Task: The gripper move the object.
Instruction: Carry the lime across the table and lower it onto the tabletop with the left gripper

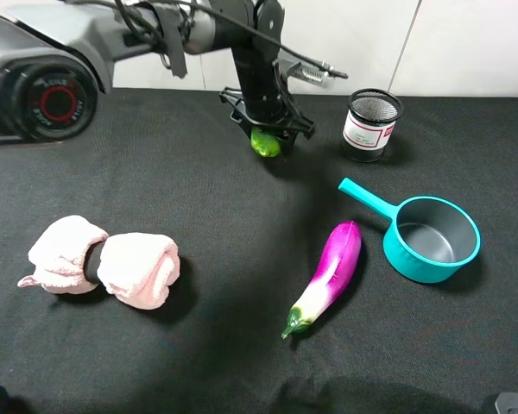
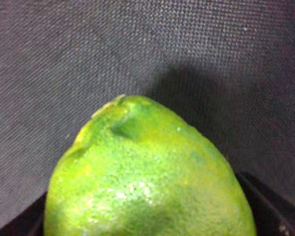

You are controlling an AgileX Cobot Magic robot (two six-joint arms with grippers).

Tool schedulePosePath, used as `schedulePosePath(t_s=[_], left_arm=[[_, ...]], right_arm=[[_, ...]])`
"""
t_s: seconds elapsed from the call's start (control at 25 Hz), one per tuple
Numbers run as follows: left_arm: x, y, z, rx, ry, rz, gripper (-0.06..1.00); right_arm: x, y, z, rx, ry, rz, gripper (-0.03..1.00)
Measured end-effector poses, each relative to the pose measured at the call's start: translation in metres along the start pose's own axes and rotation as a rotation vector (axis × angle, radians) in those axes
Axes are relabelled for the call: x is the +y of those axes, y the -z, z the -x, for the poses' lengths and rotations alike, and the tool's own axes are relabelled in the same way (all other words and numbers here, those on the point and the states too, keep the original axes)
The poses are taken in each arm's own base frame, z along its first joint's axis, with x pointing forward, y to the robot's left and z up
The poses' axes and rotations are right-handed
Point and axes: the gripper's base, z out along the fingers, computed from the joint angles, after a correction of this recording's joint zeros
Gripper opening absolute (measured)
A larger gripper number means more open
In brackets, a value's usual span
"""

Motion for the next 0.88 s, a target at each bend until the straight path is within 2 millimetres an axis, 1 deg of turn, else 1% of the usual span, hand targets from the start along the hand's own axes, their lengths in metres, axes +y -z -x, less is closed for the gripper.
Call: schedulePosePath(t_s=[0.28, 0.48, 0.72, 0.88], left_arm=[[0.001, 0.025, -0.006, 0.077, 0.003, 0.01, 0.63], [0.003, 0.048, -0.009, 0.112, 0.002, 0.025, 0.63], [0.004, 0.065, -0.008, 0.084, -0.005, 0.028, 0.63], [0.005, 0.076, -0.012, 0.081, -0.007, 0.028, 0.63]], right_arm=[[0.0, 0.0, 0.0, 0.0, 0.0, 0.0, 0.69], [0.0, 0.0, 0.0, 0.0, 0.0, 0.0, 0.69], [0.0, 0.0, 0.0, 0.0, 0.0, 0.0, 0.69], [0.0, 0.0, 0.0, 0.0, 0.0, 0.0, 0.69]])
